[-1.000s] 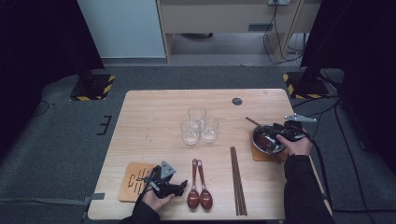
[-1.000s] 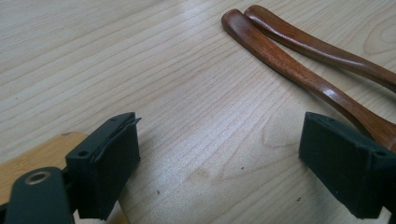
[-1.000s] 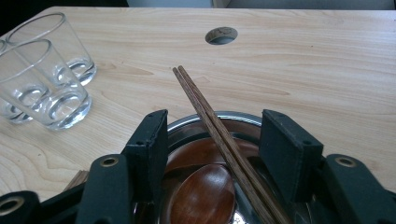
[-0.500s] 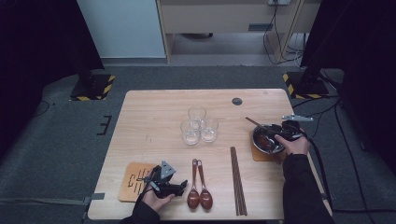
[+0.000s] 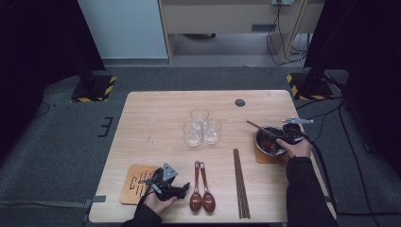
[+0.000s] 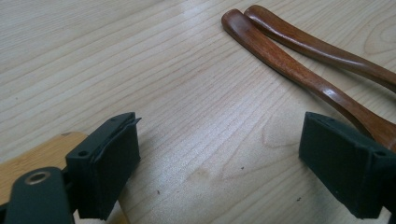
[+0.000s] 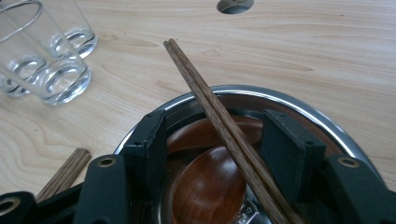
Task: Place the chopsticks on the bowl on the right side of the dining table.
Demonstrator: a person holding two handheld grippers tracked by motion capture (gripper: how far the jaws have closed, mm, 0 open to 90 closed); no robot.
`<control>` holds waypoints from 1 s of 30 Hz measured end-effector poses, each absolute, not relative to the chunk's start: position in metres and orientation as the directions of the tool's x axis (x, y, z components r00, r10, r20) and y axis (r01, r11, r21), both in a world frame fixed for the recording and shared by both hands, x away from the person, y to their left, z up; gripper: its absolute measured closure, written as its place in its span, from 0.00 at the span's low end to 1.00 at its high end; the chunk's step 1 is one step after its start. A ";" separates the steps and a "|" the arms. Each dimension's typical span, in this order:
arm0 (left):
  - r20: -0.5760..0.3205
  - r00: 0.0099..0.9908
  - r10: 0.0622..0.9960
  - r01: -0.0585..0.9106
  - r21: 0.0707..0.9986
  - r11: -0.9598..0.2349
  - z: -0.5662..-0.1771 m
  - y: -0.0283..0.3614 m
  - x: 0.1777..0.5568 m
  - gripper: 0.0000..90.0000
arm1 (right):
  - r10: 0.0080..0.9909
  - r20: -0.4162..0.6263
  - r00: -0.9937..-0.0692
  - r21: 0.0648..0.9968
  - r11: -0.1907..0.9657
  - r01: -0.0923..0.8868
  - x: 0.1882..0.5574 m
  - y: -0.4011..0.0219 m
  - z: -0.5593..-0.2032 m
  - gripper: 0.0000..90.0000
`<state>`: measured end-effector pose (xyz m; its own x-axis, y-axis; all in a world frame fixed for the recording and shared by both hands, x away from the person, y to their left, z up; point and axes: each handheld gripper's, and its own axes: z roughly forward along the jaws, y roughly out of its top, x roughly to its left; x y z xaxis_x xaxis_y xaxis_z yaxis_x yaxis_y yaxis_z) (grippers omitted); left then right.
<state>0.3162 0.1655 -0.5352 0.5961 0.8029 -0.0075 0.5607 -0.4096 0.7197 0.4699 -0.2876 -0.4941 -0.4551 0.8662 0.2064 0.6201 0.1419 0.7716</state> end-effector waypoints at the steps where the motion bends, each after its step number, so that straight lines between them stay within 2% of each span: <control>1: -0.007 0.596 0.803 0.561 0.720 -0.410 -0.535 0.165 0.316 0.13 | 0.862 0.207 -0.463 0.772 0.147 0.618 0.469 -0.288 -0.494 0.46; 21: -0.007 0.596 0.803 0.561 0.720 -0.410 -0.535 0.165 0.316 0.13 | 0.812 0.191 -0.552 0.761 0.233 0.605 0.454 -0.282 -0.488 0.46; 30: -0.007 0.597 0.803 0.560 0.720 -0.410 -0.535 0.165 0.316 0.13 | 0.812 0.195 -0.550 0.766 0.224 0.603 0.449 -0.285 -0.486 0.47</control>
